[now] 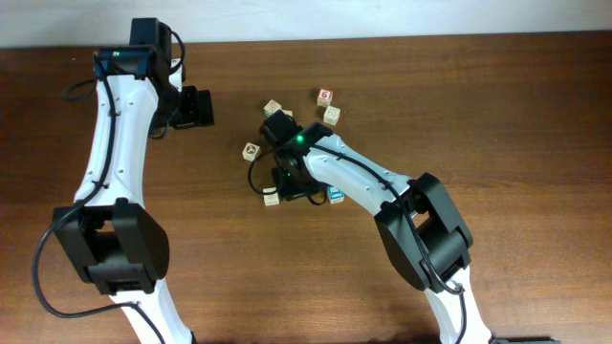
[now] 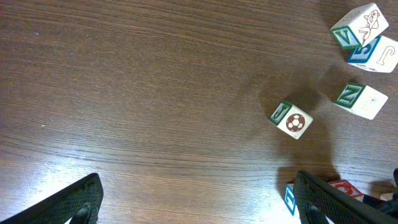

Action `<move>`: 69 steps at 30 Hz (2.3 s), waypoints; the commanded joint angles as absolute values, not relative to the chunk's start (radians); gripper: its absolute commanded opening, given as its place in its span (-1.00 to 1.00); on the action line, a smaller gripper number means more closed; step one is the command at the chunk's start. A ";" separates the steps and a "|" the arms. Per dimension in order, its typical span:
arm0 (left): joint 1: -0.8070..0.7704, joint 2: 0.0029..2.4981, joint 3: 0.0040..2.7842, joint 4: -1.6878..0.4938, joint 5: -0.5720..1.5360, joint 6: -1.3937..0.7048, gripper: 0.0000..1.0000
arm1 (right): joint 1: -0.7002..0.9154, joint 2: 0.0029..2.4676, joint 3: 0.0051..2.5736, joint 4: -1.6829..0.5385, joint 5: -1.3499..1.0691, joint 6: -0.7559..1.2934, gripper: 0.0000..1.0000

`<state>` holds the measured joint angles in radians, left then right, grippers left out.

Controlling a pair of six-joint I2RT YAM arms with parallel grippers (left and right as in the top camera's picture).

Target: Rotate 3 blocks

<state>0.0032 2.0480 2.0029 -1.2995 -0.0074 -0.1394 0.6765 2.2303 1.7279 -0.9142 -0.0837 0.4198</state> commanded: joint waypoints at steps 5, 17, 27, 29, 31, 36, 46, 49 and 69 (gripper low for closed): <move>0.003 2.042 2.016 -1.296 0.004 -0.142 0.99 | 0.675 2.230 1.741 -0.934 -0.128 0.507 -0.30; 0.003 2.042 2.017 -1.296 0.004 -0.142 0.98 | 0.555 2.226 2.154 -1.419 -0.089 0.362 0.22; 0.002 2.048 2.012 -1.288 0.004 -0.142 0.98 | 0.482 2.233 1.819 -1.265 -0.134 0.236 0.04; 0.002 2.048 2.012 -1.288 0.003 -0.142 0.98 | 0.492 2.233 1.758 -1.191 -0.130 0.238 -0.11; 0.002 2.048 2.012 -1.287 0.003 -0.142 0.98 | 0.491 2.233 1.748 -1.181 -0.122 0.243 -0.44; 0.002 2.048 2.012 -1.288 0.003 -0.142 0.98 | 0.492 2.232 1.753 -1.127 -0.188 0.349 -0.56; 0.002 2.048 2.012 -1.293 0.004 -0.142 0.98 | 0.545 2.232 1.753 -1.017 -0.273 0.451 -0.55; 0.002 2.048 2.012 -1.296 0.004 -0.142 0.98 | 0.556 2.232 1.753 -1.016 -0.250 0.451 -0.53; -0.033 2.048 1.650 -1.283 0.141 -0.141 -1.00 | 0.426 2.134 1.744 -1.135 -0.281 0.311 -0.85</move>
